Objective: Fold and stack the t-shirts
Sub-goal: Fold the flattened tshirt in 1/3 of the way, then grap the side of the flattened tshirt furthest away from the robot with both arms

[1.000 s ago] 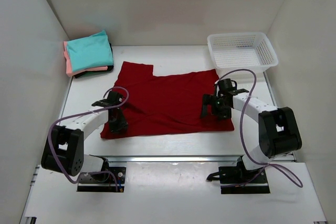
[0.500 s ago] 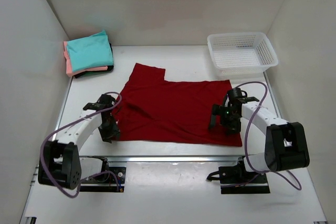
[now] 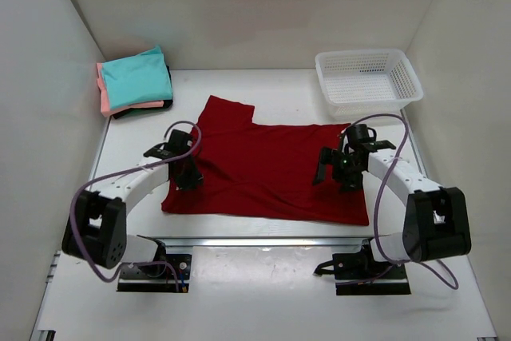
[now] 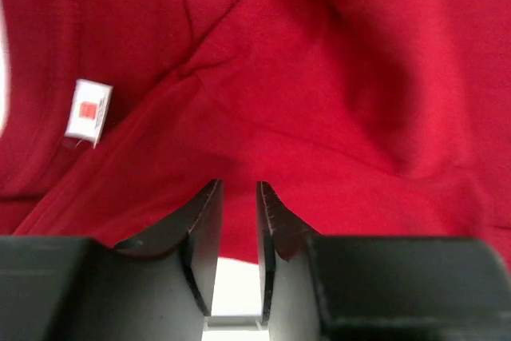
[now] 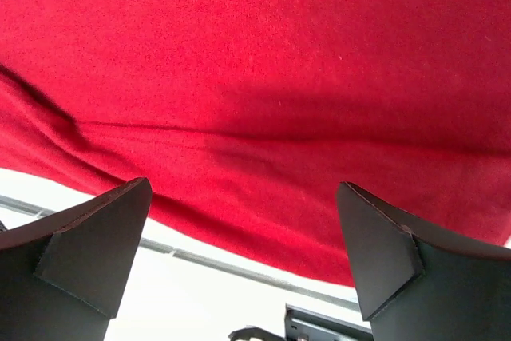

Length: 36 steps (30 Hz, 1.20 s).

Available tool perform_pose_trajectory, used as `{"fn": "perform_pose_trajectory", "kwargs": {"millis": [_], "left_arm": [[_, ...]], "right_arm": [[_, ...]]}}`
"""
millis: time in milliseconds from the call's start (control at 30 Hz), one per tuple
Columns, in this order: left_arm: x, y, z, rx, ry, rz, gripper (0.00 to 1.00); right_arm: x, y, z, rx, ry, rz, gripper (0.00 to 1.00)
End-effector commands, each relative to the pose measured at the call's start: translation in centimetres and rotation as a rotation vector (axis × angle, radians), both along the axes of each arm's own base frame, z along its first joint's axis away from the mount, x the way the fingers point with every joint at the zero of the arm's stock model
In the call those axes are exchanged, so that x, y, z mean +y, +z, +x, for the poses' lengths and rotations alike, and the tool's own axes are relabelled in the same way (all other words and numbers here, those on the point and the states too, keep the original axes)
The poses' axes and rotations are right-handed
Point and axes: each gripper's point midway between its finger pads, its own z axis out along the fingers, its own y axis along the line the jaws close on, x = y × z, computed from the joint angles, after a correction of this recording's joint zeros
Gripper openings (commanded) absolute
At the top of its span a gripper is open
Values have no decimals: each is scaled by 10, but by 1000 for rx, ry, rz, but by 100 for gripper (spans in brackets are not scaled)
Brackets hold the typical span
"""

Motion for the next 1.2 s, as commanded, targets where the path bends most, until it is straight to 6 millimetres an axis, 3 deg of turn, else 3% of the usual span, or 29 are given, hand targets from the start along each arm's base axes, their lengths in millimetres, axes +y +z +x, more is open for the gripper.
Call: {"fn": "perform_pose_trajectory", "kwargs": {"millis": [0, 67, 133, 367, 500, 567, 633, 767, 800, 833, 867, 900, 933, 967, 1000, 1033, 1067, 1100, 1133, 1167], "left_arm": [[-3, -16, 12, -47, 13, 16, 33], [11, -36, -10, 62, 14, 87, 32], [20, -43, -27, 122, 11, 128, 30], [42, -44, -83, 246, 16, 179, 26], [44, -45, -98, 249, 32, 159, 25], [44, -38, -87, 183, 60, 122, 28], [43, -22, -63, 72, 85, 73, 38], [38, 28, -12, -52, 50, 56, 49], [35, 54, 8, -111, 41, 55, 51], [34, 63, 17, -117, 28, 60, 53], [31, 87, 37, -172, 17, 53, 55], [27, 111, 55, -238, 14, 48, 56], [29, 113, 66, -249, 7, 67, 56], [27, 127, 85, -287, 0, 73, 56], [29, 128, 104, -293, -2, 86, 51], [26, 140, 121, -339, -1, 80, 34], [30, 126, 134, -309, 2, 94, 20], [30, 132, 148, -332, -1, 96, 15], [26, 125, 167, -339, -17, 101, 18], [24, 110, 182, -327, -34, 108, 30]], "right_arm": [[11, -13, 9, 10, 26, 19, 99], [15, -27, -3, 70, 55, 9, 99], [15, -33, -14, 107, 69, -2, 99], [14, -36, -40, 170, 52, -2, 99], [10, -38, -43, 182, 55, 1, 99], [11, -38, -41, 179, 71, 2, 99], [15, -29, -30, 138, 101, 6, 100], [19, 5, -5, 36, 145, -48, 100], [25, 33, 10, -44, 168, -61, 99], [29, 69, 32, -191, 173, -113, 99], [24, 94, 50, -301, 144, -178, 99], [31, 112, 58, -403, 152, -184, 99], [26, 125, 66, -466, 123, -171, 99], [33, 120, 71, -477, 119, -83, 99], [28, 121, 82, -477, 65, 41, 86], [12, 103, 86, -416, -16, 82, 72], [17, 101, 90, -418, -9, 161, 34], [7, 94, 99, -406, -51, 152, 0], [4, 85, 103, -391, -56, 126, 0], [-4, 85, 112, -425, -63, 75, 0]]}}
